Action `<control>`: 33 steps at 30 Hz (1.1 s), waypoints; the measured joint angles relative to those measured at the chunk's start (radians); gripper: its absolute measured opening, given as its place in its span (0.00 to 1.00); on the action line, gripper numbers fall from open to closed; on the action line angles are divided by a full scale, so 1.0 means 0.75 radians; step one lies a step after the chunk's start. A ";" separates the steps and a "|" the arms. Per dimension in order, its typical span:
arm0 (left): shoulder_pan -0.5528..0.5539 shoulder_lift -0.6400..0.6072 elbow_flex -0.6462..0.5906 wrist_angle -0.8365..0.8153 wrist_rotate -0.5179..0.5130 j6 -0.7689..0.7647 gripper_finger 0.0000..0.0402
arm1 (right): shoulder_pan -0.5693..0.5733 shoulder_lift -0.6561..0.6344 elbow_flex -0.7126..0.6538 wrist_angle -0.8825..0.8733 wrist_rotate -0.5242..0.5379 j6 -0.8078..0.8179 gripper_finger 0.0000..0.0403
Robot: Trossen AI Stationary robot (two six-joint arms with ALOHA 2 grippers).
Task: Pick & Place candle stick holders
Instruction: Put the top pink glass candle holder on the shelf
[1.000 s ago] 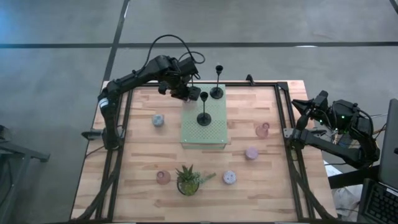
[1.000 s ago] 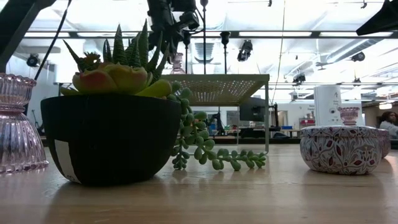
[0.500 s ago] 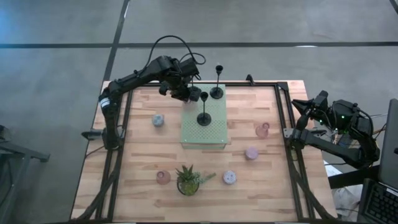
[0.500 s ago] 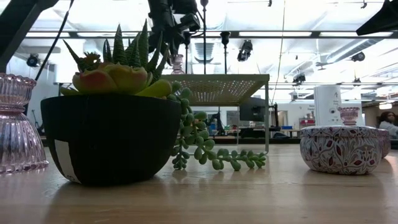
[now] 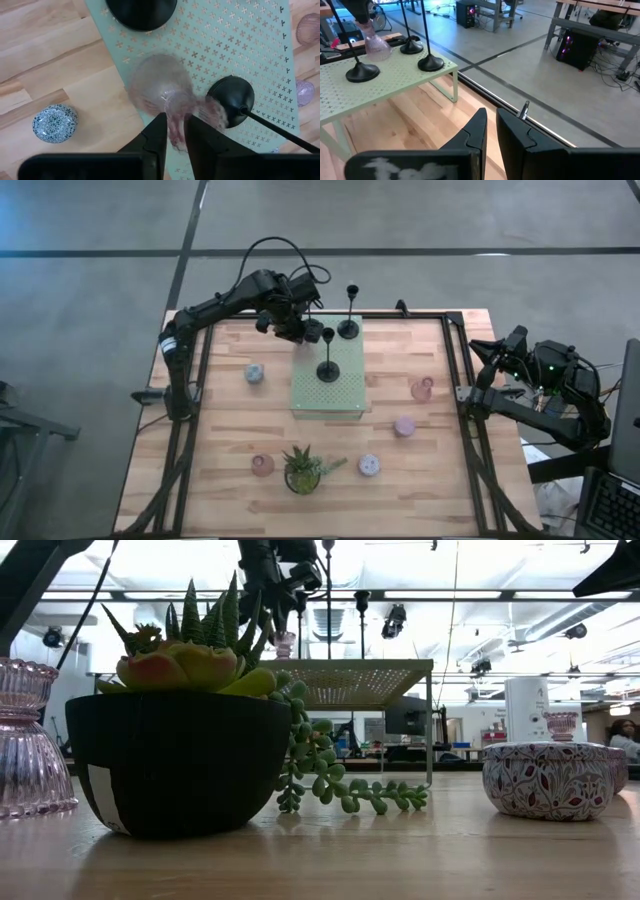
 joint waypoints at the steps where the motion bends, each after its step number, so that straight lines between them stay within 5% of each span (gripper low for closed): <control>1: 0.000 0.000 0.000 0.000 -0.003 0.000 0.18 | 0.000 0.000 0.000 0.000 0.000 0.000 0.08; 13: 0.001 -0.002 0.000 0.000 -0.001 0.010 0.34 | 0.000 0.000 0.000 0.000 0.000 0.000 0.08; 33: 0.002 -0.007 0.240 -0.013 -0.002 0.062 0.35 | 0.000 0.000 0.000 0.000 0.000 0.000 0.08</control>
